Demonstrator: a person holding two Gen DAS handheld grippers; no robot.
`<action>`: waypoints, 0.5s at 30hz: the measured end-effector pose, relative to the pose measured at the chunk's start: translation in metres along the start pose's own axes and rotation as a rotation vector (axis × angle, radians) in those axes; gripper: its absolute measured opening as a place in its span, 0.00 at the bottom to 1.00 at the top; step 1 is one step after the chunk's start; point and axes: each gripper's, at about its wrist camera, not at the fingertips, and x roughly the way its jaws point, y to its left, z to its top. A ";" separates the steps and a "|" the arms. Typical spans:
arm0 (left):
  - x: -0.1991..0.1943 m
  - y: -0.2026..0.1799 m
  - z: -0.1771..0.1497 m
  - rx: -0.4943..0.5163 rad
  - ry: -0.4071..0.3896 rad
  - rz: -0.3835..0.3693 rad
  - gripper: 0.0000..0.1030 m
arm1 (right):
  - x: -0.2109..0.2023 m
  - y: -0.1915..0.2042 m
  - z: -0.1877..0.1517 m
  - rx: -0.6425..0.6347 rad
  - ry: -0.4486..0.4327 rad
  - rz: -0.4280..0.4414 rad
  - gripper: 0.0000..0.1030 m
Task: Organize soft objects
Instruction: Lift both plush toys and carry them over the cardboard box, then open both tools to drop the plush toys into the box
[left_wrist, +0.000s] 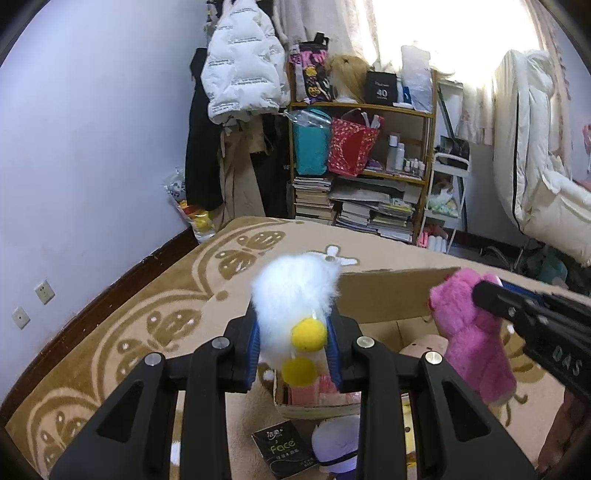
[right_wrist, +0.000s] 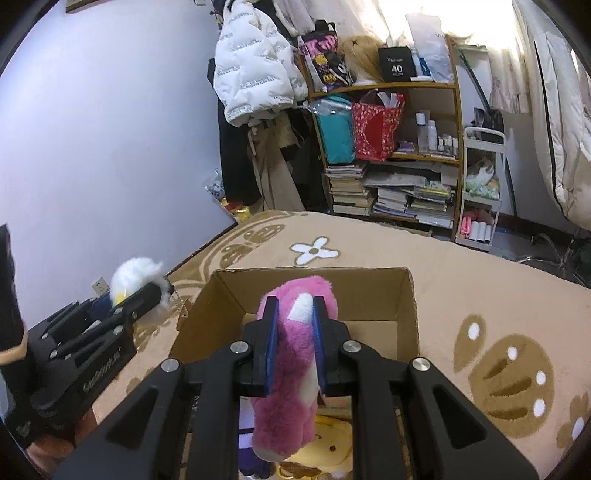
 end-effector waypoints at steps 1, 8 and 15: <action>0.002 -0.001 -0.001 0.005 0.006 -0.004 0.28 | 0.002 -0.001 0.000 0.001 0.004 -0.005 0.18; 0.018 -0.005 -0.008 -0.005 0.051 -0.053 0.28 | 0.014 -0.011 0.000 0.033 0.020 -0.010 0.18; 0.025 -0.002 -0.012 -0.019 0.086 -0.066 0.28 | 0.021 -0.014 0.008 0.046 0.036 -0.006 0.19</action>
